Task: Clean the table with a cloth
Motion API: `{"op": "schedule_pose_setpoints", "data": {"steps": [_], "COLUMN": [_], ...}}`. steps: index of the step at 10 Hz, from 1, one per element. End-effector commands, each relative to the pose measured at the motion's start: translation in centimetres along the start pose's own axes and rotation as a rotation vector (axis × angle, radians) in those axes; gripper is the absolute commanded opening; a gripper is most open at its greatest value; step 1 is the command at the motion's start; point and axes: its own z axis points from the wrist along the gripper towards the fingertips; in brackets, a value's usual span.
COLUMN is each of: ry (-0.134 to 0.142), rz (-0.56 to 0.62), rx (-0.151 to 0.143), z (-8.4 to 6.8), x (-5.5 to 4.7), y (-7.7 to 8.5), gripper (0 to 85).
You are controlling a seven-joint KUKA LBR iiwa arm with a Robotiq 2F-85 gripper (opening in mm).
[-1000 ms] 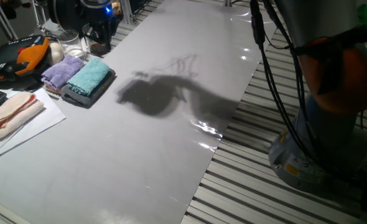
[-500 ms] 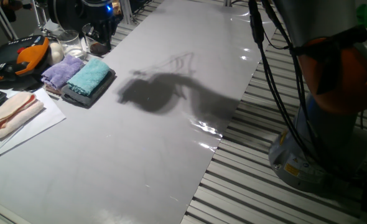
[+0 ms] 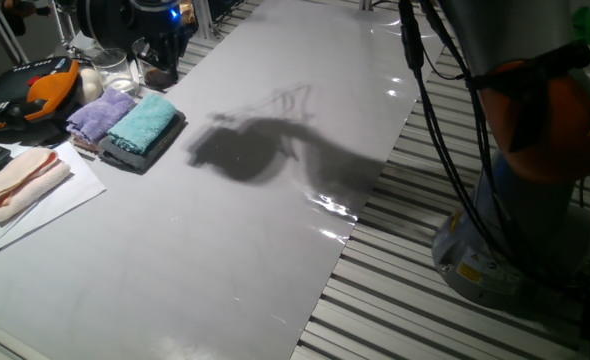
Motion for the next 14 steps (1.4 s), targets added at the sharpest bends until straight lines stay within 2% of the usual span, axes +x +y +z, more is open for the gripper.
{"op": "schedule_pose_setpoints", "data": {"steps": [1, 5, 7, 9, 11, 14], "ry": [-0.001, -0.032, -0.035, -0.032, -0.043, -0.055], "rz": [0.004, -0.031, -0.046, -0.058, -0.069, -0.073], "rx": [-0.005, 0.0, 0.003, 0.025, 0.024, 0.014], "z": [0.1, 2.1, 3.0, 3.5, 4.2, 5.3], "x": [-0.1, -1.5, -2.0, -2.6, -3.2, -3.4], "y": [0.3, 1.6, 2.2, 2.6, 2.7, 2.9], "gripper": [0.0, 0.0, 0.0, 0.0, 0.0, 0.0]}}
